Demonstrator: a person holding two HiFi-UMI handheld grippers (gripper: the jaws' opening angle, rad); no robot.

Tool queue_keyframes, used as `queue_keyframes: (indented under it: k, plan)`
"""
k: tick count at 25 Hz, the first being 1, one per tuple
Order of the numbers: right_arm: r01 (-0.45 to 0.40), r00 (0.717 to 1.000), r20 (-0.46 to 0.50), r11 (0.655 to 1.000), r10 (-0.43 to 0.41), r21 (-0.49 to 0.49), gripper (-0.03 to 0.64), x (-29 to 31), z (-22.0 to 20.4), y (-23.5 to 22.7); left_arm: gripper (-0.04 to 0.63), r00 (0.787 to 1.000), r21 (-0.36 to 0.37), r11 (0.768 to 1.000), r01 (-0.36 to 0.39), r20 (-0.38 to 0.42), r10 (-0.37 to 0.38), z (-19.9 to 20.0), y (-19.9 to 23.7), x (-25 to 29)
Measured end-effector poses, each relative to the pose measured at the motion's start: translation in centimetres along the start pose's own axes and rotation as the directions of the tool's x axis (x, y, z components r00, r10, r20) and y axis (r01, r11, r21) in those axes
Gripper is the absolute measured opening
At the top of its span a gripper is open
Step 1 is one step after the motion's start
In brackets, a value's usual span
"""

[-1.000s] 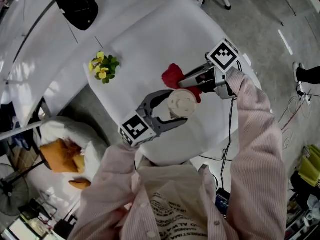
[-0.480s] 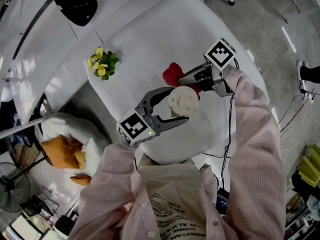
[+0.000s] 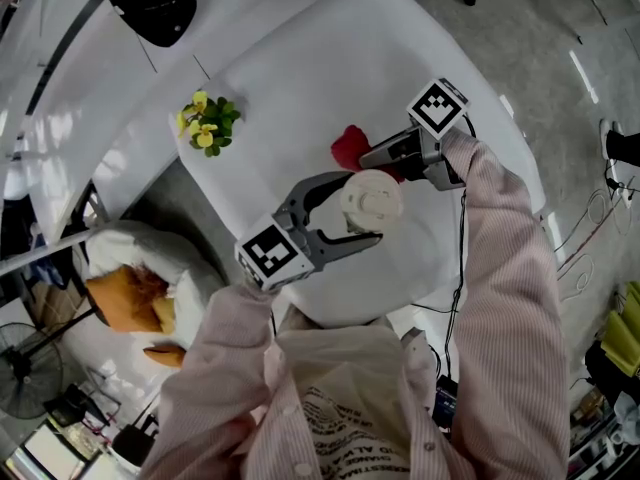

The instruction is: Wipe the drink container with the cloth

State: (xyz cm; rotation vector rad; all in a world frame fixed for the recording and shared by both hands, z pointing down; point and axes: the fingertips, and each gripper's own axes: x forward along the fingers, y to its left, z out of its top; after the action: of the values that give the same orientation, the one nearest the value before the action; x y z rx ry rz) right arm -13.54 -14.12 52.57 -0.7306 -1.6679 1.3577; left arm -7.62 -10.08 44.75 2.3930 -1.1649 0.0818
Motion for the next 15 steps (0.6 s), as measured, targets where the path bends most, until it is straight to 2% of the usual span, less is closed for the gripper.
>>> queue_keyframes:
  k: [15]
  plan:
    - [0.102, 0.995, -0.016, 0.995, -0.101, 0.024, 0.046, 1.3, -0.3, -3.6, 0.394, 1.0, 0.003, 1.0, 0.009, -0.009, -0.009, -0.1, 0.0, 0.0]
